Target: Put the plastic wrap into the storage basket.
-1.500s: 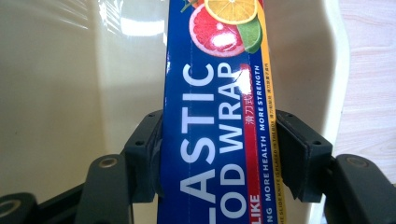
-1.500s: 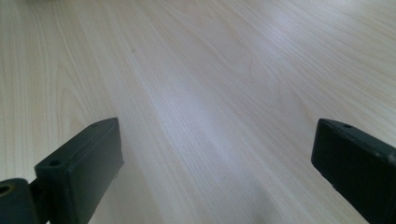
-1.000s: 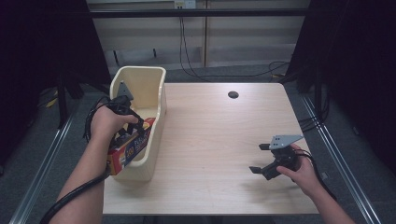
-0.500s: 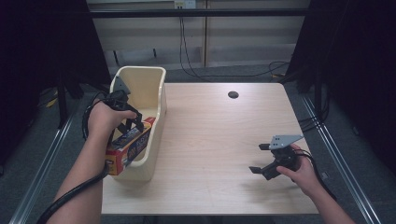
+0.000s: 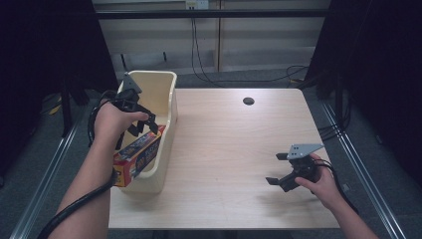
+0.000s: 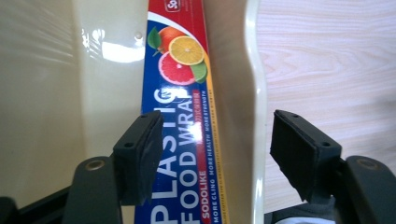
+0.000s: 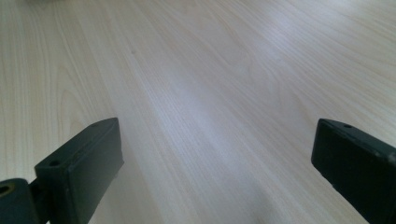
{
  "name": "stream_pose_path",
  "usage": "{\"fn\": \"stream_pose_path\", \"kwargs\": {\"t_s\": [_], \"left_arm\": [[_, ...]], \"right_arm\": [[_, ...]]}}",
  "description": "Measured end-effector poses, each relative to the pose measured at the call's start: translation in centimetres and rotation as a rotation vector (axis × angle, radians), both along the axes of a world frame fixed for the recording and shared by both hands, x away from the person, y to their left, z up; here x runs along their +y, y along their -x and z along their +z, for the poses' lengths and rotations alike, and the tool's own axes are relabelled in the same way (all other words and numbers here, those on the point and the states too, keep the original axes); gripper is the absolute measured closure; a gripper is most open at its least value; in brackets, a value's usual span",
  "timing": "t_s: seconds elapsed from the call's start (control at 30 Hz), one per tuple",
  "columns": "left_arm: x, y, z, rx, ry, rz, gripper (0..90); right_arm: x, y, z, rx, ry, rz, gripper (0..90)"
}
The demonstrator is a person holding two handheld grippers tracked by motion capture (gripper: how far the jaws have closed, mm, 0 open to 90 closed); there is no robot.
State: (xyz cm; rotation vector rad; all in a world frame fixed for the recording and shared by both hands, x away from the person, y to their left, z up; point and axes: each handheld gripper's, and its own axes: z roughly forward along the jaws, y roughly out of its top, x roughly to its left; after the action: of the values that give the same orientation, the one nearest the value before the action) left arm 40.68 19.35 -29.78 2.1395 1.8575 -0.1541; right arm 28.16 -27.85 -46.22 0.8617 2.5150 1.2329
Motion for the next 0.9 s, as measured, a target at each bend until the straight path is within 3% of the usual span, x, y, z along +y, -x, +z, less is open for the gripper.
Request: {"fn": "stream_pose_path", "kwargs": {"t_s": [0.2, 0.9], "left_arm": [[-0.6, 0.1, 0.6, -0.026, 0.008, -0.018, 29.2], [-3.9, 0.7, 1.6, -0.058, 0.056, -0.109, 22.6]], "right_arm": [[0.0, 0.0, 0.0, 0.0, 0.0, 0.001, 2.0], [-0.3, 0.2, 0.2, -0.002, -0.01, -0.01, 2.0]]}}
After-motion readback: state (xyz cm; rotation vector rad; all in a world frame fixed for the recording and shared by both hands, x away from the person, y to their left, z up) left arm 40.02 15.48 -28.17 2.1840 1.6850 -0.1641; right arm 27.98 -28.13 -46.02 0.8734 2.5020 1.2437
